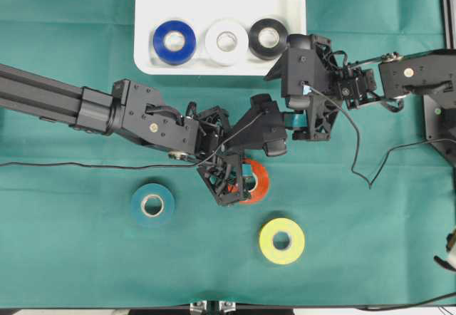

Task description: Put the tape alternately from left to right into the white case.

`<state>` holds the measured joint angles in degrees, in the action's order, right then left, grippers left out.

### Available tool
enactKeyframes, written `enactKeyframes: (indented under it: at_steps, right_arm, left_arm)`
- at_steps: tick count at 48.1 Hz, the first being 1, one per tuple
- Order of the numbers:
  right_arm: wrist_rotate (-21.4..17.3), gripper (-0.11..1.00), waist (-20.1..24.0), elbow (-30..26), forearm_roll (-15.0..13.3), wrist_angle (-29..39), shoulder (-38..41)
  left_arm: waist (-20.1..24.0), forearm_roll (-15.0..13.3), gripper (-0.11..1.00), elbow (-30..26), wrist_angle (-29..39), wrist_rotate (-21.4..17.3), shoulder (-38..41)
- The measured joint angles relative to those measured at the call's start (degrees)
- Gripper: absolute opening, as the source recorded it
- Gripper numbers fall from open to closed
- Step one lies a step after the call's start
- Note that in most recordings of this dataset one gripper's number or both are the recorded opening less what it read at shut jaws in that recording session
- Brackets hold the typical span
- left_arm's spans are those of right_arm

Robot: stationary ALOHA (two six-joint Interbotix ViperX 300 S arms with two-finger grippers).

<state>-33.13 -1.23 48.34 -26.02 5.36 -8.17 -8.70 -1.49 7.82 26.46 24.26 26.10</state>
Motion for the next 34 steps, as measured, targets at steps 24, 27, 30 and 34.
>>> enactKeyframes:
  at_steps: [24,27,30,34]
  right_arm:
    - [0.0,0.85,0.0,0.0,0.1,0.0,0.0]
    - [0.1,0.85,0.0,0.0,0.0,0.0,0.0]
    - [0.0,0.85,0.0,0.0,0.1,0.0,0.0]
    - [0.0,0.85,0.0,-0.1,0.1,0.0,0.0]
  left_arm:
    - [0.0,0.1,-0.02,1.5,5.0,-0.3,-3.5]
    - [-0.1,0.2,-0.02,1.9,6.0,-0.4,-5.1]
    - [-0.2,0.2,-0.02,2.5,6.7,-0.6,-6.7]
    - [-0.3,0.2,-0.02,3.2,7.0,-1.2,-8.6]
